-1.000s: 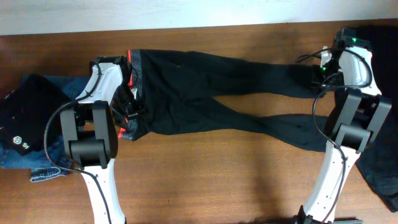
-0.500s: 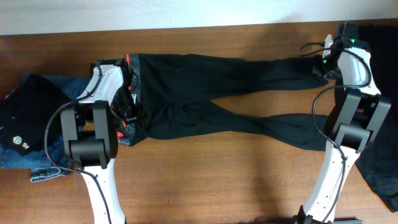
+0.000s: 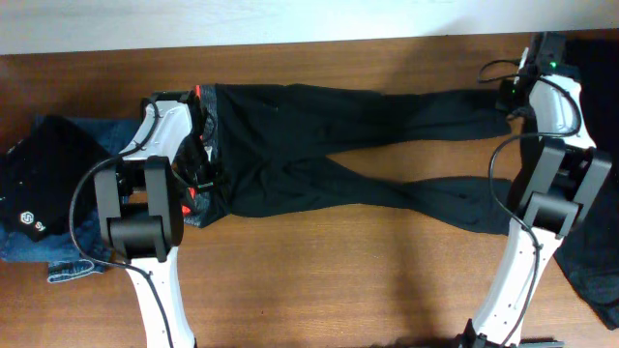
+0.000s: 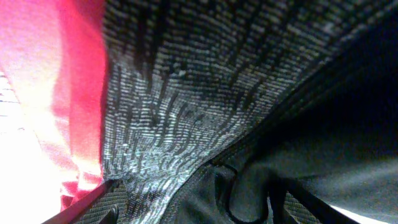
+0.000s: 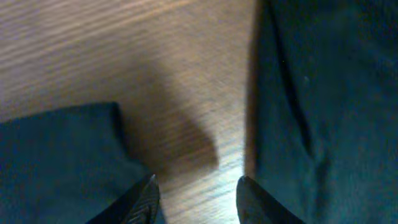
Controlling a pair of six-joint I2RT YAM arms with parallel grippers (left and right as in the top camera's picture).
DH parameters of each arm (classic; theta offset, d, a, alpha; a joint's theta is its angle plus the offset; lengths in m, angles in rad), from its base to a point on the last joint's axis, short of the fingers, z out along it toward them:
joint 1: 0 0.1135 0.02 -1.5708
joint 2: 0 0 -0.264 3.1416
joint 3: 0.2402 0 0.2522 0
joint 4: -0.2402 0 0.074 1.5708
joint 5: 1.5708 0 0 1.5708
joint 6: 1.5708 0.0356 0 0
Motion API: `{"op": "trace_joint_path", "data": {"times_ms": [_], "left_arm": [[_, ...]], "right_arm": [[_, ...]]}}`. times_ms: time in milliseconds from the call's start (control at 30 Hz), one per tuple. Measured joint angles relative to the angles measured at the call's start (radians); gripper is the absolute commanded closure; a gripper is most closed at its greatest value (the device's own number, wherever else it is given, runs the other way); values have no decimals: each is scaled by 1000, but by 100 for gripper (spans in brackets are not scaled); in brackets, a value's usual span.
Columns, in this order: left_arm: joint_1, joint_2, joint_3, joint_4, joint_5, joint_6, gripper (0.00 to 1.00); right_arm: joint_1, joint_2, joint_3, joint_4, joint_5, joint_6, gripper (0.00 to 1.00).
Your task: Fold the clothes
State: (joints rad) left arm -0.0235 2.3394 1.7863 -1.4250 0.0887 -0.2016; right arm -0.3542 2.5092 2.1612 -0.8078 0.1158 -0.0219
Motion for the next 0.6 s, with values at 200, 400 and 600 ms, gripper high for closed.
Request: {"op": "trace_joint_path", "data": {"times_ms": [200,400,600], "left_arm": [[0,0,0,0,0,0,27],[0,0,-1,0,-1,0,26],[0,0,-1,1,0,0,27]], "right_arm": [[-12,0,55,-99,-12,-5,40],[-11,-2,280,-320,-84,-5,36],[-11,-14,454,-592,-152,-5,34]]}}
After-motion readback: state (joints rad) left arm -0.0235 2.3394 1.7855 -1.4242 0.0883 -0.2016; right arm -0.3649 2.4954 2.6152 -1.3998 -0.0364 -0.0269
